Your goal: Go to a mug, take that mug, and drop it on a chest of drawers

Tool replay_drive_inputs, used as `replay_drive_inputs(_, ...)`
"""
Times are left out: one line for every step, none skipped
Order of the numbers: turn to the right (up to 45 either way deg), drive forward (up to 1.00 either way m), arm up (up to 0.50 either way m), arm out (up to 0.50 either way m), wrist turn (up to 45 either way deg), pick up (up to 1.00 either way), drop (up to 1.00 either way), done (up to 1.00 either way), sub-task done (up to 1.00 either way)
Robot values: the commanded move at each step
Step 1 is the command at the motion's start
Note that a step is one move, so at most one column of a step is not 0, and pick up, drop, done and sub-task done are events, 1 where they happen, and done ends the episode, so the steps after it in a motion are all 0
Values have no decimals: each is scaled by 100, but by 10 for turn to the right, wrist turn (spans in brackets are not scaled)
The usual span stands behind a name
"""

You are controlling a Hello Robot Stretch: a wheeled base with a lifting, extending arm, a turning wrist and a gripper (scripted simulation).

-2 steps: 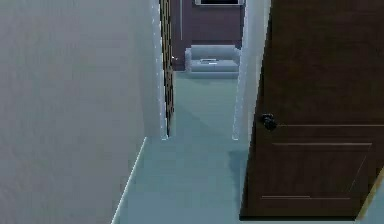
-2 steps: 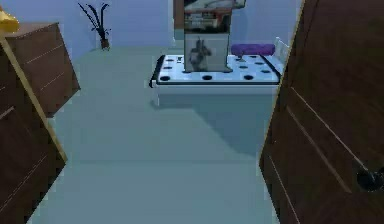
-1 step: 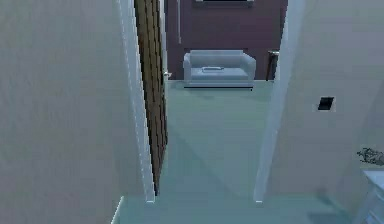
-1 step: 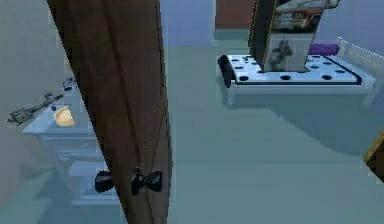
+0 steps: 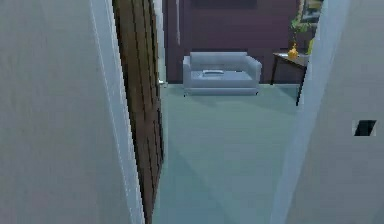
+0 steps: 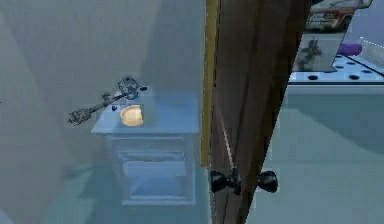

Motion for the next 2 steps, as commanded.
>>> replay_drive_inputs(90, 0, 0, 0, 0, 0, 0, 0, 0)
replay_drive_inputs(0, 100, 0, 0, 0, 0, 0, 0, 0)
